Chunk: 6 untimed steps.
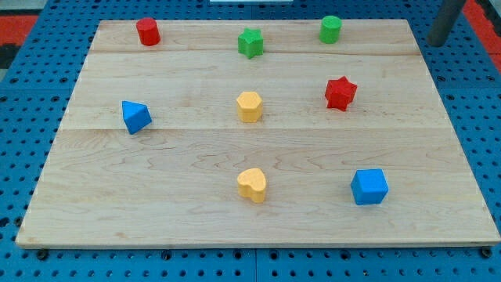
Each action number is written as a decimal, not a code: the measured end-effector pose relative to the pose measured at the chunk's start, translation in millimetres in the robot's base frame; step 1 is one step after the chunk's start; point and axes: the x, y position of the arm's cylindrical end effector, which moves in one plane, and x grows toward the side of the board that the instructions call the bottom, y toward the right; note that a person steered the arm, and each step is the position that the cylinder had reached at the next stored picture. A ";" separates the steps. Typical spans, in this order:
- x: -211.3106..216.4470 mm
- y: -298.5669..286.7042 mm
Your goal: Move green circle to the center
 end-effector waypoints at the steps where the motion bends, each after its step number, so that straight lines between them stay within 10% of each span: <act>1: 5.7 -2.0; 6: -58.7 -166.8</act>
